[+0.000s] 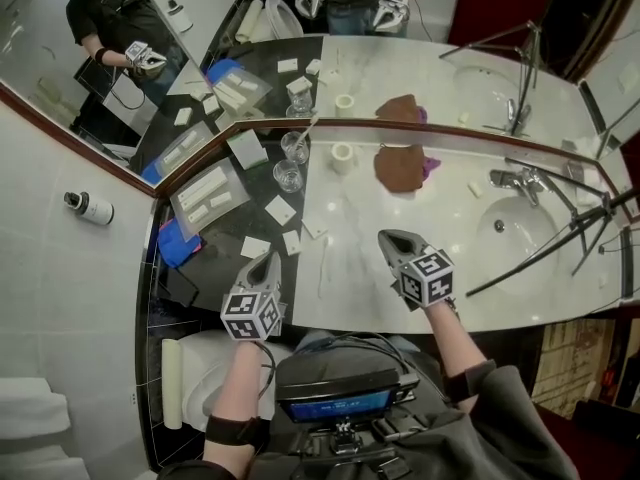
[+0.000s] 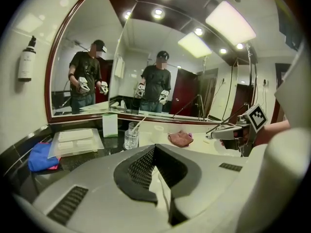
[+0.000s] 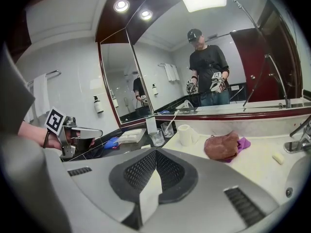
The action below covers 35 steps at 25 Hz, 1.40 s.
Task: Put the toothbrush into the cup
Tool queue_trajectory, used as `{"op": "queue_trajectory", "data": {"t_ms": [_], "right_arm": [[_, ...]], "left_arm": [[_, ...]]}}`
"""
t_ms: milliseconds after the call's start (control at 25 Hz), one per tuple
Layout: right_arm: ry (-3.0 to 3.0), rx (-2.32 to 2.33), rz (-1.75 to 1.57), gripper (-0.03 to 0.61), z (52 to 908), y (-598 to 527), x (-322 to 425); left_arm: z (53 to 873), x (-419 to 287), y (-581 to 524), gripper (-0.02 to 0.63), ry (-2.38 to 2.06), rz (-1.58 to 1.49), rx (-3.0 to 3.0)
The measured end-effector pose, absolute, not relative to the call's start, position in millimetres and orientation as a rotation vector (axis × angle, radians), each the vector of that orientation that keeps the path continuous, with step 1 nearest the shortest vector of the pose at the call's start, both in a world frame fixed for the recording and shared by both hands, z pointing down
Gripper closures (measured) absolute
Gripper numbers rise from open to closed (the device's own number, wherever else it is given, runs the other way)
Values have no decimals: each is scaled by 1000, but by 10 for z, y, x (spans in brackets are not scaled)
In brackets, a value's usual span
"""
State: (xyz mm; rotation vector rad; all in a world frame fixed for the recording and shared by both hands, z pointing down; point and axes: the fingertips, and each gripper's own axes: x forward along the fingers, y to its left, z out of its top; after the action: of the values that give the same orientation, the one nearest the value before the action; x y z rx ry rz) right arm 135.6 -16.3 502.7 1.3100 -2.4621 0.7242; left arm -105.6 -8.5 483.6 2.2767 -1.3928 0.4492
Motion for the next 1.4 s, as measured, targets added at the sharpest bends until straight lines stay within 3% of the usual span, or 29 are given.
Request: {"op": "queue_trajectory", "data": {"t_ms": [440, 1200, 1400], "right_arm": [[-2434, 1367, 744, 572, 4981, -291, 1279], [-2394, 1387, 759, 572, 5238, -1169, 543], [-2399, 1383, 754, 572, 5377, -1404, 406]], "left_arm": [[4841, -1122, -723, 604, -1356, 486, 2300], [5267, -281, -2717, 385, -897, 949, 2635], [5528, -177, -3079, 366, -856, 1050, 2649]]}}
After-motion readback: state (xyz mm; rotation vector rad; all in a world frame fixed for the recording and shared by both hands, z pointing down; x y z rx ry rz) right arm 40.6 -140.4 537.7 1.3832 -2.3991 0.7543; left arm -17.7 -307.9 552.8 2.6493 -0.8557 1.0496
